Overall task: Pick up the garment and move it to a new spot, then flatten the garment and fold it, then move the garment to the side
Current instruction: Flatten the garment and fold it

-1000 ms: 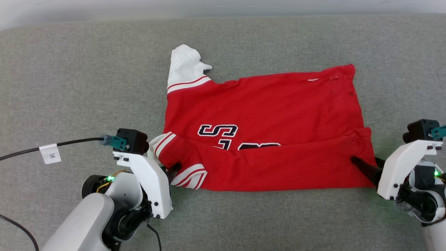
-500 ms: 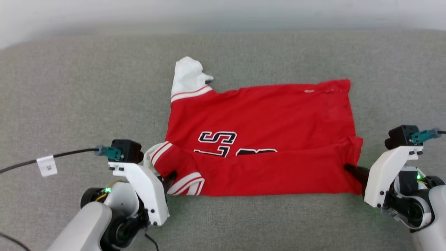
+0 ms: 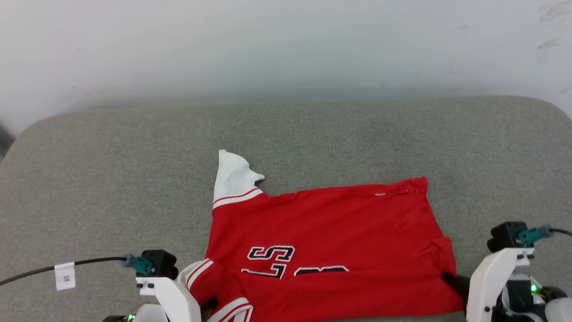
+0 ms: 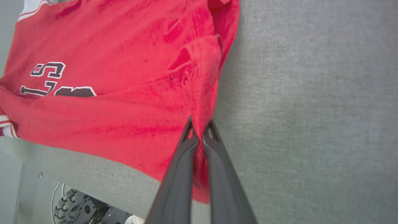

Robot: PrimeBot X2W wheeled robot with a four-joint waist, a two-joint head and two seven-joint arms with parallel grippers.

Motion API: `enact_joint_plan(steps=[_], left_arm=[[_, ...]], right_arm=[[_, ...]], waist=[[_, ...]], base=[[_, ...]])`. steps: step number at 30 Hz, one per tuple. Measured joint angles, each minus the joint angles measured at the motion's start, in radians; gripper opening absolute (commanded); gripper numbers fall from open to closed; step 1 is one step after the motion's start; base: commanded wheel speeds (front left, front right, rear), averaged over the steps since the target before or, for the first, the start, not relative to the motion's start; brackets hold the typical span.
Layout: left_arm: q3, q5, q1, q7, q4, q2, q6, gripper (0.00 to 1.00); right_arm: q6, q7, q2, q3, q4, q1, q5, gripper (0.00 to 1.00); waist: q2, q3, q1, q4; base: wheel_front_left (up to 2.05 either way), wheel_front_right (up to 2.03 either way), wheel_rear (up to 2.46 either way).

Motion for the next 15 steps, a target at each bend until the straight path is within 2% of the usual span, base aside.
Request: enact_joint_plan(steps=[4,5,7,8,15], left_arm=[[-0.007,-0.024,0.023,0.003,0.042,-0.029,0.005,0.0],[0.011,-0.011,0.003,-0.056,0.091,-0.055,0.018,1.0],[0.024,0.008,-0.013,-0.079,0.094,-0.049,0.027,1.0],[0.048,0.03,-0.03,-0.118,0.087,-0.034,0.045,1.0],[0.1,0.093,-0.118,-0.205,0.052,-0.009,0.078,1.0]], right_arm=[[0.0,-0.01,0.041,-0.024,0.004,0.075,-0.016,0.0],[0.0,-0.135,0.063,-0.023,-0.012,0.105,-0.046,1.0],[0.0,-0.225,0.063,-0.021,-0.036,0.101,-0.068,1.0],[0.0,-0.352,0.06,-0.027,-0.06,0.093,-0.105,1.0],[0.0,-0.54,0.078,-0.061,-0.139,0.063,-0.203,1.0]], waist=[[0.0,-0.002,0.0,-0.003],[0.0,0.008,0.0,-0.014],[0.0,0.009,0.0001,-0.023],[0.0,0.006,0.0,-0.039],[0.0,0.013,0.0,-0.078]], base=[[0.0,0.0,0.0],[0.0,0.0,0.0],[0.0,0.0,0.0],[0.0,0.0,0.0],[0.0,0.0,0.0]])
